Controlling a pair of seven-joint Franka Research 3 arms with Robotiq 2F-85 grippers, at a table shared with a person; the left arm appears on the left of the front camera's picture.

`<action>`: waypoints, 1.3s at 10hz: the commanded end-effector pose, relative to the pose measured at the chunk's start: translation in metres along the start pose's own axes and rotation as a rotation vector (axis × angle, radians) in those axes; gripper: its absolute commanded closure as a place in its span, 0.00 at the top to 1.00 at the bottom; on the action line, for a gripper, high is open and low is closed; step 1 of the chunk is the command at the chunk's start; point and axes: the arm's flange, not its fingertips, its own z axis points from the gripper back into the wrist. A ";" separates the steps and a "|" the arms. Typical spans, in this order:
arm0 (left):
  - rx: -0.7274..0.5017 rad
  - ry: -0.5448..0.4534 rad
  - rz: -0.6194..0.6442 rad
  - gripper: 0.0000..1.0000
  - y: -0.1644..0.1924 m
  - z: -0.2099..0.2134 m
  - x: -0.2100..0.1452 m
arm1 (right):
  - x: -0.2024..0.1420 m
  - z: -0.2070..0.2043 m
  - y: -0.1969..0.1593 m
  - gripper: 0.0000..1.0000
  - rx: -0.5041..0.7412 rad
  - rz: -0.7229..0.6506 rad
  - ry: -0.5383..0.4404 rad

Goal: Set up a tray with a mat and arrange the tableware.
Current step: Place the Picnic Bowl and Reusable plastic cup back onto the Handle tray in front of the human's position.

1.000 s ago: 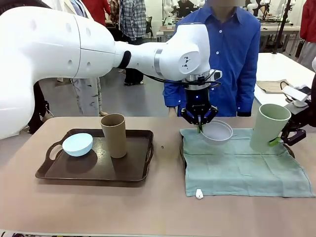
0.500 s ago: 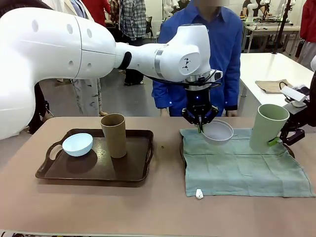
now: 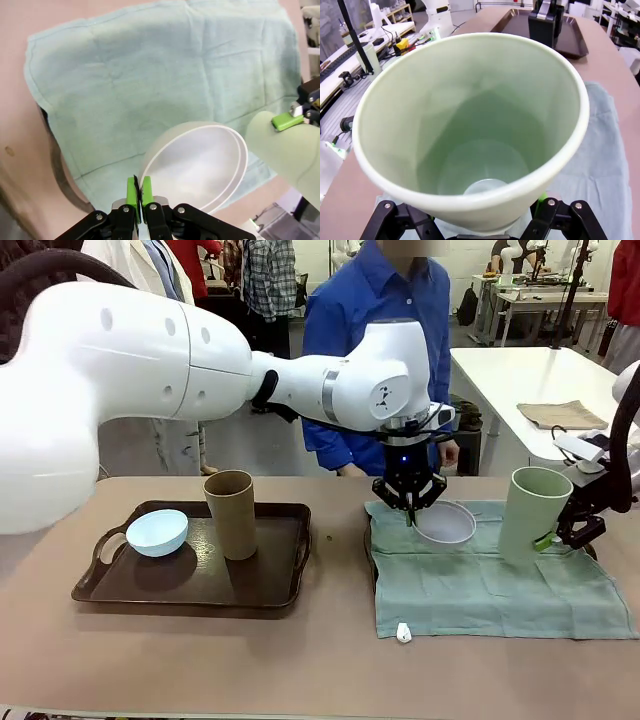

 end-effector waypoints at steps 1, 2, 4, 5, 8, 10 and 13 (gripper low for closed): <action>-0.012 0.010 -0.033 0.04 -0.003 -0.008 0.006 | -0.006 0.004 -0.011 0.82 0.011 -0.045 0.000; -0.015 0.017 -0.041 0.04 -0.003 -0.015 0.009 | -0.011 0.004 -0.015 0.82 0.007 -0.054 0.002; -0.005 0.024 -0.045 0.04 -0.005 -0.021 0.010 | -0.016 0.002 -0.016 0.82 0.007 -0.061 0.002; -0.005 0.027 -0.049 0.64 -0.005 -0.022 0.010 | -0.016 0.003 -0.016 1.00 0.003 -0.061 -0.004; 0.005 0.042 -0.032 0.67 0.000 -0.016 0.009 | -0.008 0.014 -0.010 1.00 -0.043 -0.096 0.117; 0.001 0.044 -0.009 0.87 0.010 -0.007 0.009 | -0.006 0.034 -0.001 1.00 -0.093 -0.139 0.183; -0.027 0.033 0.018 1.00 0.025 0.010 0.004 | -0.019 0.067 0.010 1.00 -0.135 -0.218 0.138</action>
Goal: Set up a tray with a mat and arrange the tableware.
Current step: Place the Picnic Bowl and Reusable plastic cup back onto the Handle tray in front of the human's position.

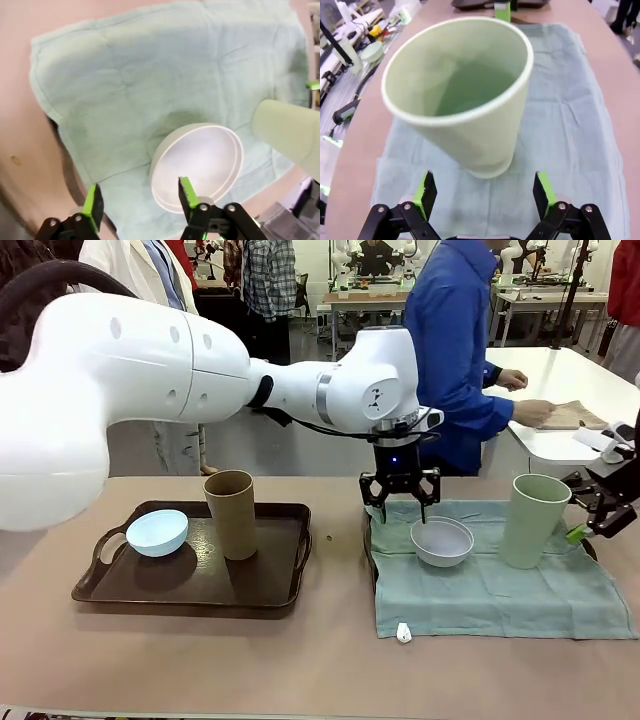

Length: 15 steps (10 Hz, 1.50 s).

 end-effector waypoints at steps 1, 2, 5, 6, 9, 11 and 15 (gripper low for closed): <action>-0.012 0.005 0.022 0.84 0.011 0.018 -0.015 | -0.006 0.008 0.003 1.00 -0.007 -0.094 -0.041; 0.017 -0.007 0.024 0.84 0.016 0.032 -0.023 | 0.000 0.012 0.008 1.00 -0.007 -0.160 -0.011; 0.113 -0.058 -0.009 0.84 0.035 0.082 -0.050 | 0.059 0.026 0.037 1.00 -0.111 -0.429 0.193; 0.144 -0.066 -0.024 0.84 0.042 0.096 -0.057 | 0.076 0.031 0.047 1.00 -0.149 -0.506 0.252; 0.205 -0.121 -0.012 0.84 0.071 0.146 -0.085 | 0.135 0.053 0.087 1.00 -0.335 -0.719 0.464; 0.231 -0.158 0.010 0.84 0.086 0.180 -0.101 | 0.183 0.062 0.108 1.00 -0.397 -0.793 0.508; 0.327 -0.180 0.054 0.84 0.102 0.219 -0.123 | 0.248 0.043 0.115 1.00 -0.458 -0.785 0.473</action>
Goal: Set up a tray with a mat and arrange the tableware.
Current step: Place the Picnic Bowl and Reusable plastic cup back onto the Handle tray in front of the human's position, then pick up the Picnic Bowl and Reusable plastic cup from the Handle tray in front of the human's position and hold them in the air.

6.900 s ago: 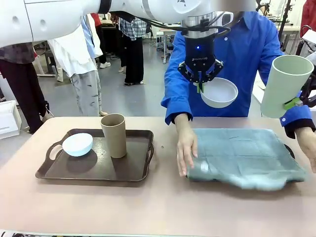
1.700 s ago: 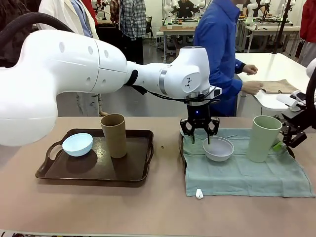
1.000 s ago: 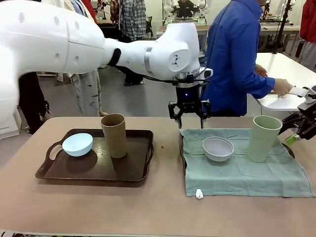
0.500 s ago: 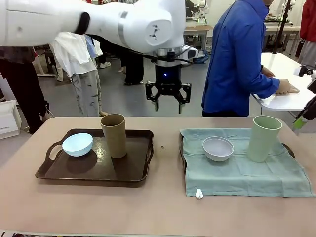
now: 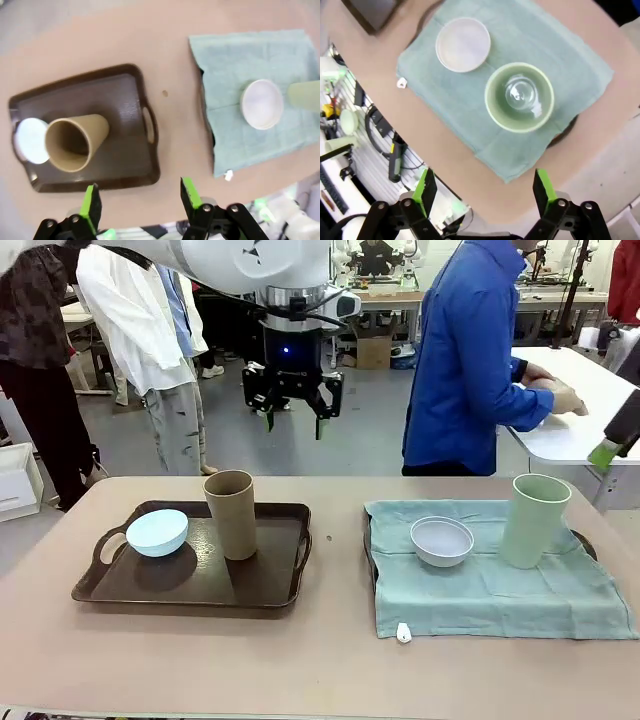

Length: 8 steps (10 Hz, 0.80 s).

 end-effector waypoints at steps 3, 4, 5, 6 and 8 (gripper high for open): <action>-0.022 0.001 -0.003 0.84 -0.006 -0.007 0.005 | -0.011 -0.002 -0.013 1.00 0.008 -0.013 0.008; -0.022 0.001 -0.003 0.84 -0.006 -0.007 0.005 | -0.011 -0.002 -0.013 1.00 0.008 -0.013 0.008; -0.022 0.001 -0.003 0.84 -0.006 -0.007 0.005 | -0.011 -0.002 -0.013 1.00 0.008 -0.013 0.008; -0.022 0.001 -0.003 0.84 -0.006 -0.007 0.005 | -0.011 -0.002 -0.013 1.00 0.008 -0.013 0.008; -0.022 0.001 -0.003 0.84 -0.006 -0.007 0.005 | -0.011 -0.002 -0.013 1.00 0.008 -0.013 0.008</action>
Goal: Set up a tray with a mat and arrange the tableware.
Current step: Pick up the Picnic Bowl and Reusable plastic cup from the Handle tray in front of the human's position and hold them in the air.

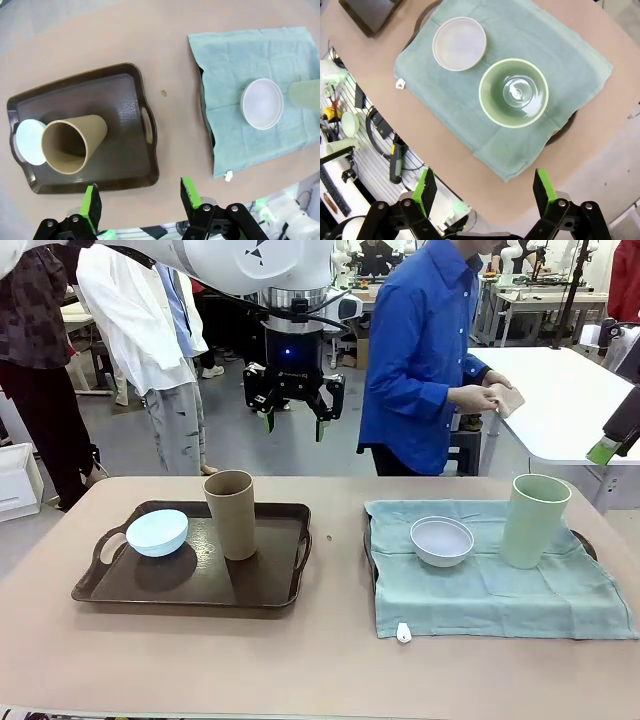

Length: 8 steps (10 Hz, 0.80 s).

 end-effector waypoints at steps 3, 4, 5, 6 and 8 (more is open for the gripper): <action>-0.013 -0.005 0.006 0.84 0.002 0.001 0.000 | 0.000 -0.002 0.000 1.00 -0.005 0.013 0.017; 0.000 0.000 0.000 0.84 0.000 0.000 0.000 | 0.001 0.000 0.001 1.00 0.001 0.004 0.001; -0.147 0.054 -0.093 0.84 0.019 0.008 -0.003 | -0.003 0.010 -0.004 1.00 -0.013 -0.023 0.038; -0.168 0.072 -0.112 0.84 0.042 0.010 -0.009 | -0.007 0.011 -0.008 1.00 -0.040 -0.080 0.049; -0.208 0.068 -0.047 0.84 0.092 0.016 -0.021 | -0.012 0.019 -0.015 1.00 -0.176 -0.156 0.085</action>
